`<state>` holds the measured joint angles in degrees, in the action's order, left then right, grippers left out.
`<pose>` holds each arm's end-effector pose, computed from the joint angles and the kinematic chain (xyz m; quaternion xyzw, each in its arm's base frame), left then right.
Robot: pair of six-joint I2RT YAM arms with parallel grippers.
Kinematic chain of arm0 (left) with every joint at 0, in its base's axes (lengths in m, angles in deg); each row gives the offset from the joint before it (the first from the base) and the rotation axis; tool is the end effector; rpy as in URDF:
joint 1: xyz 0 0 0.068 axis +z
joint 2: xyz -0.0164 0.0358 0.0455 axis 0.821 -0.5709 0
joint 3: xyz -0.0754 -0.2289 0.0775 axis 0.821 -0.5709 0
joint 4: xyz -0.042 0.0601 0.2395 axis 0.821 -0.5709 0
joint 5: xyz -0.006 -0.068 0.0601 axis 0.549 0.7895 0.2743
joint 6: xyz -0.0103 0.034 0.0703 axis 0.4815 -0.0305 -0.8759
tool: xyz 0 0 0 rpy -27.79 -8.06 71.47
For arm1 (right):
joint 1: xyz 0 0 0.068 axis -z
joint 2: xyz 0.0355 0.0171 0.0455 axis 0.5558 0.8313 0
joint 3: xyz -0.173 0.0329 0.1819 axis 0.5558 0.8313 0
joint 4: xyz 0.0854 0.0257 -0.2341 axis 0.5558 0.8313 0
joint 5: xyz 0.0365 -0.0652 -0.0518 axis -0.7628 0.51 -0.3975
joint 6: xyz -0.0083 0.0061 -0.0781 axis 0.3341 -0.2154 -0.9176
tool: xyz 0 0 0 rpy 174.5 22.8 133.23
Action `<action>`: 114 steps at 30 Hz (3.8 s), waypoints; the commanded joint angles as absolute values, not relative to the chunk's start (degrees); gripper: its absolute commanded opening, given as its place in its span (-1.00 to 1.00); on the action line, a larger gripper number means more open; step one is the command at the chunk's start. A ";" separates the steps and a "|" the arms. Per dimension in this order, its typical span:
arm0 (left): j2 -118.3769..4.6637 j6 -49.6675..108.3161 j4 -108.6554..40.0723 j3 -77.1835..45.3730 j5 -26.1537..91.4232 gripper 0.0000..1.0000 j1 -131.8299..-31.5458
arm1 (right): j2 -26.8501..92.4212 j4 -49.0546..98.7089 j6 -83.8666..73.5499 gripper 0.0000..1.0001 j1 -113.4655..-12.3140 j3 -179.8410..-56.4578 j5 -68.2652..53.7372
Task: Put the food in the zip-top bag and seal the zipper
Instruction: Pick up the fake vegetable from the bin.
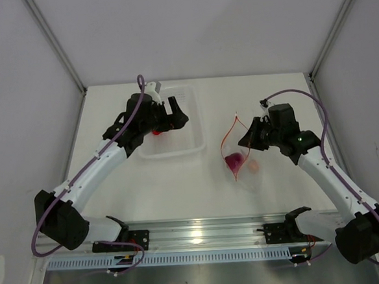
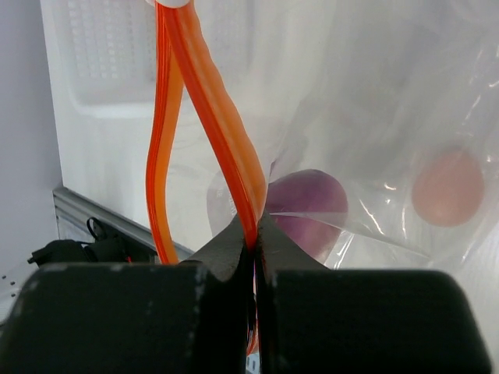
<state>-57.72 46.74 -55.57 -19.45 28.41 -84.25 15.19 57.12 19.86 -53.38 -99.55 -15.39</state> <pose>0.2840 -0.1633 0.3148 0.0190 0.8513 -0.2802 0.4432 0.2362 0.1037 0.2768 0.0369 0.8965 0.2956 0.3280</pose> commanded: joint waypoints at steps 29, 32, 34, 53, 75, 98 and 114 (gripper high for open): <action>-92.79 53.17 -82.10 14.58 2.39 0.99 -75.67 | 21.31 49.81 14.83 -1.00 -50.37 -98.77 -17.20; -95.96 53.51 -84.55 17.92 5.21 0.99 -74.53 | 21.67 49.20 14.83 -1.00 -50.37 -98.33 -17.29; -98.16 53.87 -85.96 19.49 5.30 0.99 -74.26 | 21.93 48.49 15.01 -1.00 -50.38 -98.15 -17.38; -104.23 58.35 -85.88 20.56 8.46 0.99 -73.73 | 22.46 45.85 15.27 -1.00 -50.55 -96.57 -18.61; -107.93 59.76 -85.53 20.57 6.35 0.99 -73.65 | 22.11 45.59 15.10 -1.00 -50.46 -95.78 -17.91; -99.15 56.51 -73.76 8.63 11.27 -0.64 -73.82 | 22.11 48.40 15.71 -1.00 -50.99 -99.29 -17.46; -61.00 48.07 -51.01 -16.87 43.07 -0.99 -85.50 | 23.60 56.57 18.43 -1.00 -54.85 -105.01 -14.74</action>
